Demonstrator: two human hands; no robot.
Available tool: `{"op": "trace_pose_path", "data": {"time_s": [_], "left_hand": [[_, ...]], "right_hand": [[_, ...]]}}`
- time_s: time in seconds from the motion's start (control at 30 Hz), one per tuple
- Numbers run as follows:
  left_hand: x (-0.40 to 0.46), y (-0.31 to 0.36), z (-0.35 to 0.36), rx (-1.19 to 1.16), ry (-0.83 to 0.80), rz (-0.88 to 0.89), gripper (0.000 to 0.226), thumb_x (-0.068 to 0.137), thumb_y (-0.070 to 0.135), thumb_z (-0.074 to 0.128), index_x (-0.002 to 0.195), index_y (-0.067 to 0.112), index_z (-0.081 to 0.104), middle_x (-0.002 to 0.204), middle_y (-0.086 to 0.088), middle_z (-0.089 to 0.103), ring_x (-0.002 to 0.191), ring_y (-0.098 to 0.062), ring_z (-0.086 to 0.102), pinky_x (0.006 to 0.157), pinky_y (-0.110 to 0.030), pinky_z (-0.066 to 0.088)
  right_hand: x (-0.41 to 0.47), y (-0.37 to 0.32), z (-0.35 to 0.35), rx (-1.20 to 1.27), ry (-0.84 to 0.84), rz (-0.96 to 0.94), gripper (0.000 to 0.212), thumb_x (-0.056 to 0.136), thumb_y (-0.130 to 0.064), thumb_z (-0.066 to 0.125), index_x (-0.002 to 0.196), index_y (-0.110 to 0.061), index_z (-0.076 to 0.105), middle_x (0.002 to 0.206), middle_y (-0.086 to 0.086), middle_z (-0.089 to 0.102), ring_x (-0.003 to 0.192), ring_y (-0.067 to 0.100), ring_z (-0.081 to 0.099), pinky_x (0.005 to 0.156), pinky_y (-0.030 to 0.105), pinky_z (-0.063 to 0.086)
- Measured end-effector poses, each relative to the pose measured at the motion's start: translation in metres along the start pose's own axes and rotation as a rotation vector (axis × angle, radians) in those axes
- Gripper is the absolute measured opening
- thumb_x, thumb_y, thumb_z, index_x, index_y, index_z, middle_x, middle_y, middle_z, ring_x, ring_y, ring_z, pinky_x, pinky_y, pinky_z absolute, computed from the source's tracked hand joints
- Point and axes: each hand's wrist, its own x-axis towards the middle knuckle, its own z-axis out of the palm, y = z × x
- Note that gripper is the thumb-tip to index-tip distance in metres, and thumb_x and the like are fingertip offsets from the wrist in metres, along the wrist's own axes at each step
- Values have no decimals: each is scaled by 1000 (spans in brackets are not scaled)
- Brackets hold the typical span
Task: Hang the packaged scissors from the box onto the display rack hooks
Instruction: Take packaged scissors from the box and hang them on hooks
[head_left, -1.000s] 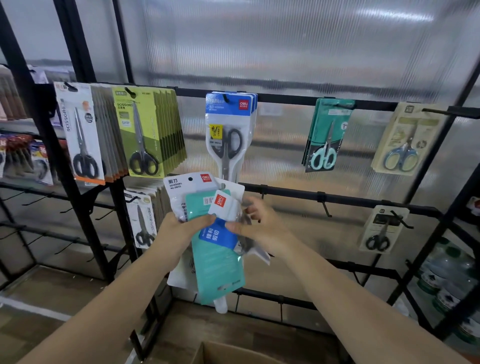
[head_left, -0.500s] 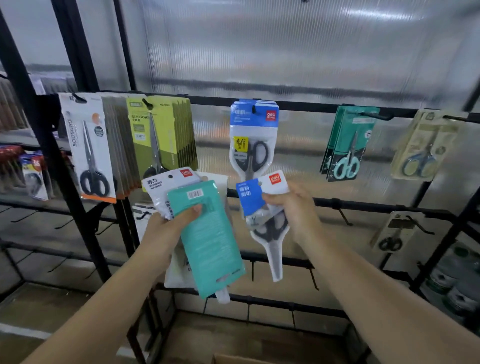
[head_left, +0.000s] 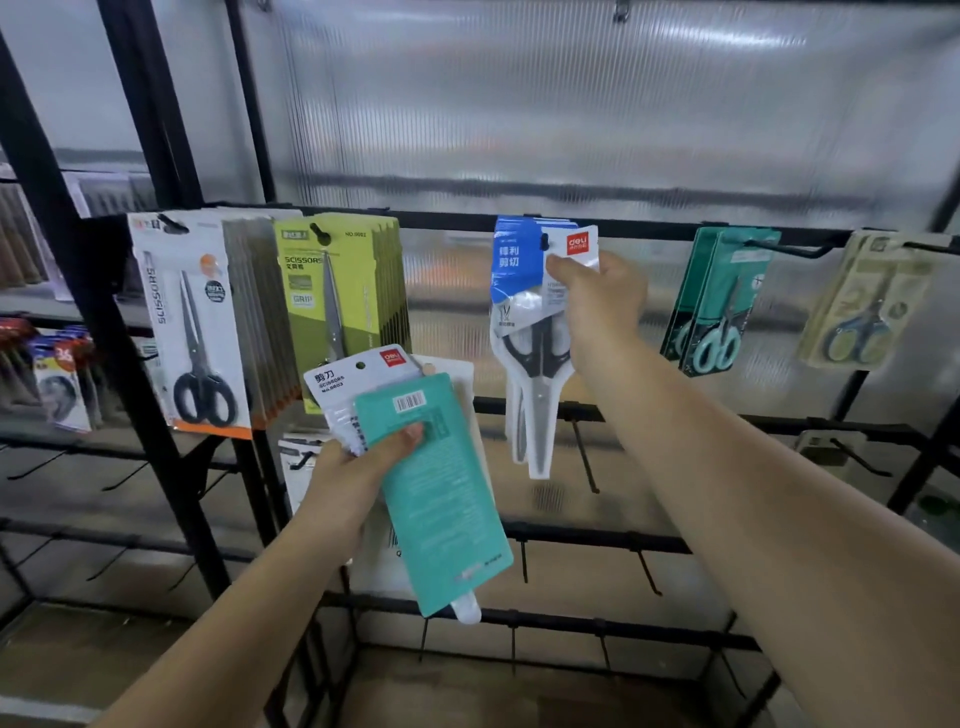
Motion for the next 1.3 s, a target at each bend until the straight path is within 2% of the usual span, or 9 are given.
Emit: {"op": "trace_pose_path", "data": {"time_s": [0.2,0.3,0.43,0.53,0.77,0.9,1.07,1.2,1.3], "left_hand": [[2,4,-8,-52,-16,37,34,72,15,67,106,13,65,102,-4,73,92,-24,70,76,-37,59],[3,3,-14,-68,-5,31,37,73,16,66,110,13,64,105,-4,72,94,-24,70,79,-39,58],[6,-1,-18,-89,26,6,36,75,17,67,111,14,64,105,-4,73,95,-24,69,80,-40,54],[7,-1,-19,-125,15,-11,36,73,18,67,109,15,64,105,-5,72,93,-25,70,75,-39,56],[9,-4,-28,-164,-40,-55,67,37,40,94,95,15,70,100,-11,73,81,-24,72,59,-33,57],[12,-9,-33,-117,24,-78,42,69,16,71,110,8,65,108,-16,70,93,-31,67,81,-42,55],[15,-12,-36,-71,-15,-148,49,67,21,69,113,5,64,107,-15,70,90,-28,69,72,-34,59],[14,-14,-29,-59,-51,-165,45,65,23,69,107,8,65,97,-12,73,84,-24,71,68,-32,58],[12,-16,-28,-85,-68,-184,37,64,24,69,98,8,66,85,-8,73,70,-19,71,56,-27,56]], "right_hand": [[-11,23,-1,-22,137,70,32,84,-16,69,108,-18,48,105,-2,59,81,6,58,64,21,50],[-39,50,-4,-35,157,180,41,78,-4,67,109,-20,44,112,3,54,98,18,57,79,32,52],[-89,57,0,-202,-434,258,22,84,-22,68,103,-13,59,98,-2,65,84,8,63,63,21,48],[-104,63,7,-324,-750,294,15,79,-23,74,89,-21,64,96,-2,72,85,15,70,78,33,57],[-100,80,3,-86,-508,370,17,80,-3,70,94,-12,66,94,6,73,88,27,70,87,50,53],[-100,74,-9,21,-360,178,22,83,1,65,96,-17,65,101,3,72,89,25,69,78,42,57],[-85,49,-23,-9,-454,5,18,71,6,72,72,-11,66,88,2,73,81,24,67,67,31,52],[-80,51,-24,-317,-600,-267,39,62,2,79,48,-29,61,99,-32,62,118,15,45,97,30,33],[-80,73,-31,-662,-584,-534,29,63,-4,81,67,-30,69,120,-38,40,132,11,20,107,37,10]]}}
